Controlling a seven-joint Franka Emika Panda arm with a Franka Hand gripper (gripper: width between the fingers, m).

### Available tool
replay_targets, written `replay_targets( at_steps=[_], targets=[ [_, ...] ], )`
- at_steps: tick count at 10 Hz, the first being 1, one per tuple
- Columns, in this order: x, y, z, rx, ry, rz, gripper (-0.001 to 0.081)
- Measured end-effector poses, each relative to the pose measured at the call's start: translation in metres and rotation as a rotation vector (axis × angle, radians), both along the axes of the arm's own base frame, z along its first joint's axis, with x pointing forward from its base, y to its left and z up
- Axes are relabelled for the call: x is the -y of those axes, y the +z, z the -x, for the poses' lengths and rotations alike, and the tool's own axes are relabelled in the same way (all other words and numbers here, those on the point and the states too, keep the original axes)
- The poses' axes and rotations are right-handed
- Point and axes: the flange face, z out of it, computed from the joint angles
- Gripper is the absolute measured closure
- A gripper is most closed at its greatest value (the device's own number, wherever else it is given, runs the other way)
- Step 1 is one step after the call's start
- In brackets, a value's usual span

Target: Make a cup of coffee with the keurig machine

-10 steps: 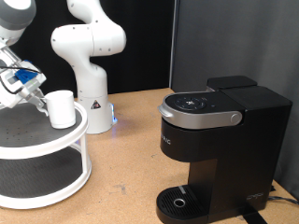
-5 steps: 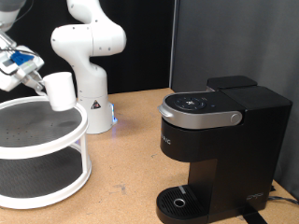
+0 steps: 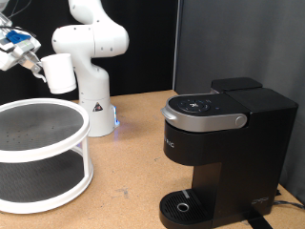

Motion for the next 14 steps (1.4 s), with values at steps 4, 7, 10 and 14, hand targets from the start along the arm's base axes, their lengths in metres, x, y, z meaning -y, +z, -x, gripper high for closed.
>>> replay_targets(
  at_steps=[4,7,10,14],
  targets=[
    [-0.009,-0.009,-0.007,0.027,-0.045,-0.042,0.0737],
    [-0.032,-0.014,-0.031,0.03,-0.105,-0.041,0.0737],
    [-0.058,-0.015,-0.063,0.014,-0.15,-0.034,0.0737],
    [-0.086,-0.023,-0.1,-0.006,-0.153,-0.018,0.0737]
  ],
)
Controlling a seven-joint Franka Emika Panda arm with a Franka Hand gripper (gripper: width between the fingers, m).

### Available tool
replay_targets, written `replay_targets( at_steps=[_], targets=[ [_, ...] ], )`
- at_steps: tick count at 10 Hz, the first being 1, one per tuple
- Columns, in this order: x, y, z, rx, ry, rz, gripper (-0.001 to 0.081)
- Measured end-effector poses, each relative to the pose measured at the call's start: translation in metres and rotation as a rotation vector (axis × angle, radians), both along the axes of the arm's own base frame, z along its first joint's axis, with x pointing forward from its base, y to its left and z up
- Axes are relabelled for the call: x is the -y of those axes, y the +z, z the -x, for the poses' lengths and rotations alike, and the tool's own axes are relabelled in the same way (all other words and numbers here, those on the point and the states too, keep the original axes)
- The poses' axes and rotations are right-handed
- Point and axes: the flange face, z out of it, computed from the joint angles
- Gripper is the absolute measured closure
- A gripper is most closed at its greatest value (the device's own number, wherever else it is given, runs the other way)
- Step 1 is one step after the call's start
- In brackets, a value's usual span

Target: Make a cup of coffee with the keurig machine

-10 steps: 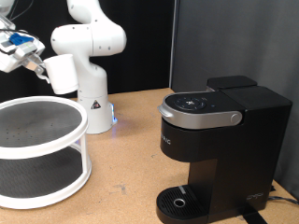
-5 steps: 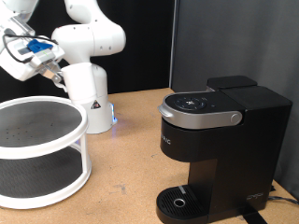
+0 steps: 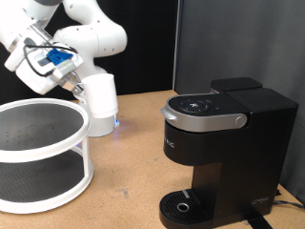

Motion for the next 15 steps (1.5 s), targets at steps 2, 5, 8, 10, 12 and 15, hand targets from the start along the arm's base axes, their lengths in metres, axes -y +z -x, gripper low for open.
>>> replay_targets(
  at_steps=[2,5,8,10,12,15],
  targets=[
    [-0.012,-0.004,-0.014,-0.001,-0.001,0.004,0.0737],
    [-0.014,-0.006,-0.017,-0.01,0.001,-0.001,0.0737],
    [-0.021,-0.02,-0.016,-0.028,-0.011,0.032,0.0737],
    [-0.027,-0.034,-0.018,-0.048,-0.022,0.064,0.0737],
    [-0.036,-0.047,-0.023,-0.064,-0.029,0.081,0.0737],
    [-0.048,-0.063,-0.03,-0.092,-0.062,0.061,0.0737]
  ],
)
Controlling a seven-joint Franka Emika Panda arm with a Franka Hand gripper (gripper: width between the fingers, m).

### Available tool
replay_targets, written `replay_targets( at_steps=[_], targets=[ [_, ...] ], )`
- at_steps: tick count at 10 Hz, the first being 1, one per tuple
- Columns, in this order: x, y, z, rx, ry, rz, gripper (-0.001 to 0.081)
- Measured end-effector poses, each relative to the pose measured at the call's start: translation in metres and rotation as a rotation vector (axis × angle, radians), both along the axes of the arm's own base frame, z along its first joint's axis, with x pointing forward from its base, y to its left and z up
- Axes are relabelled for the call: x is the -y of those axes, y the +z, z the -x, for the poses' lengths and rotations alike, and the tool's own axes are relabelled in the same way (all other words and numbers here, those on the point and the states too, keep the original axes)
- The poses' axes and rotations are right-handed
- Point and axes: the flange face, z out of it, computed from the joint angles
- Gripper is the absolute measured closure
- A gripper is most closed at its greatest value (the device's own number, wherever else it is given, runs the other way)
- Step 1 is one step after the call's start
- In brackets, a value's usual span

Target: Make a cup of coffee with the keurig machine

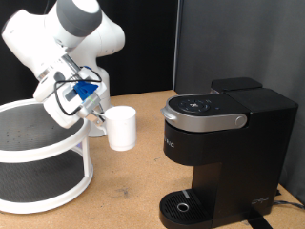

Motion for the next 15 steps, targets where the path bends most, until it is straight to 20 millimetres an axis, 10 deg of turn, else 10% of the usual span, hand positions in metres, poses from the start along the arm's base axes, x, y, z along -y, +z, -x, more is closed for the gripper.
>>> replay_targets(
  at_steps=[15],
  targets=[
    [-0.041,-0.088,-0.004,-0.026,-0.051,0.079,0.0737]
  ],
)
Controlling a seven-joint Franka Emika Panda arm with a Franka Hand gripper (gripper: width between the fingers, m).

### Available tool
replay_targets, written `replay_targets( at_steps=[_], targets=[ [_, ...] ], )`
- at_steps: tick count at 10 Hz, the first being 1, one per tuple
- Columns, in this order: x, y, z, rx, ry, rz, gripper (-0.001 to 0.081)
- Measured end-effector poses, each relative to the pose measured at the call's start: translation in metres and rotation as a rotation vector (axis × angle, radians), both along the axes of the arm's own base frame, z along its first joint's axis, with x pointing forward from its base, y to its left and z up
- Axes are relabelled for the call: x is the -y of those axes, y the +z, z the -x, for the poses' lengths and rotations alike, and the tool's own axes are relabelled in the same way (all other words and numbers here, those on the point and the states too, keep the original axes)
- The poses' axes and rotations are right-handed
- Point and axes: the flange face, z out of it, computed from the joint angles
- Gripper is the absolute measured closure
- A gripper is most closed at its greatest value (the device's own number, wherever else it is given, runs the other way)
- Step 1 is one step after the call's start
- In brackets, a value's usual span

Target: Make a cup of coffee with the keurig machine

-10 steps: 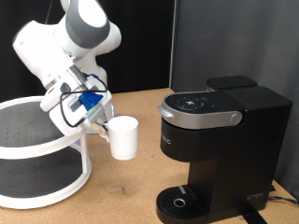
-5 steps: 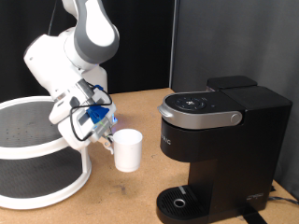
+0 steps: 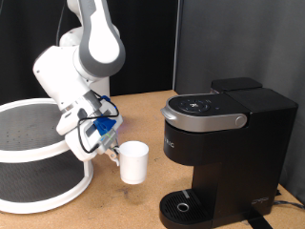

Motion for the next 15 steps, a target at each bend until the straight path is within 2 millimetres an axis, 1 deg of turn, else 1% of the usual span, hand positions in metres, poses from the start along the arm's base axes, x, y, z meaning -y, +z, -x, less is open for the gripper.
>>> replay_targets(
  at_steps=[8,11,15],
  targets=[
    [-0.022,-0.008,-0.034,0.028,0.0,-0.028,0.0737],
    [-0.037,-0.01,-0.048,0.047,0.02,-0.035,0.0737],
    [-0.06,-0.016,-0.054,0.049,0.049,-0.035,0.0737]
  ],
)
